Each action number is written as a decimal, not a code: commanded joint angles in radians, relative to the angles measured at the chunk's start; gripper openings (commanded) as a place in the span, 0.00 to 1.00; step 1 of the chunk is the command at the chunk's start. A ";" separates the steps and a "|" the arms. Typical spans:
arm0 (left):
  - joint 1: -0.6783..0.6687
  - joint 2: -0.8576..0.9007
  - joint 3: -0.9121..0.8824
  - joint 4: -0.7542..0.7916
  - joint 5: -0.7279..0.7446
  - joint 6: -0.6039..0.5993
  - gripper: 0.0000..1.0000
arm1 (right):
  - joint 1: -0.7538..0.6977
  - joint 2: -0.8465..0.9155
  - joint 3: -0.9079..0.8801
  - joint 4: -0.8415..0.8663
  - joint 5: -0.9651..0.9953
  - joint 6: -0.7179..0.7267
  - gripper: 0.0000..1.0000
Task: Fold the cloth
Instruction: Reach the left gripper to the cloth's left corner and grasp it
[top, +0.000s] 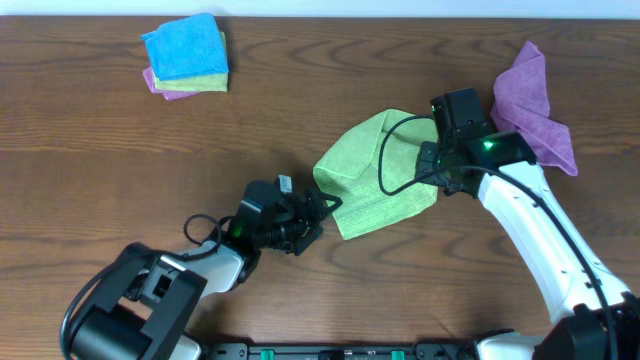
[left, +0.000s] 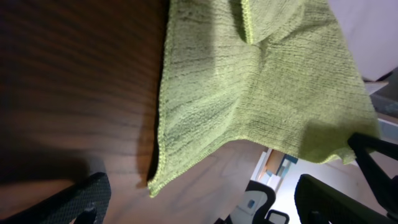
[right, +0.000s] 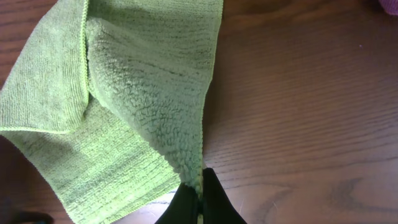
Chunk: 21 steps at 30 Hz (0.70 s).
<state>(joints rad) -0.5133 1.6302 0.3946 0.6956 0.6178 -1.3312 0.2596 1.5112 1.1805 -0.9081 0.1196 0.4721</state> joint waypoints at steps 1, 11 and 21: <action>-0.023 0.036 0.013 0.045 0.000 0.017 0.96 | -0.007 -0.006 -0.002 -0.001 0.002 0.022 0.01; -0.083 0.070 0.017 0.072 -0.080 0.006 0.96 | -0.007 -0.006 -0.002 -0.001 -0.008 0.033 0.01; -0.138 0.139 0.074 0.072 -0.165 0.007 0.98 | -0.006 -0.006 -0.002 -0.002 -0.024 0.048 0.01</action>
<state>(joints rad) -0.6472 1.7214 0.4526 0.7849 0.4950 -1.3315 0.2596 1.5112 1.1805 -0.9081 0.1005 0.4980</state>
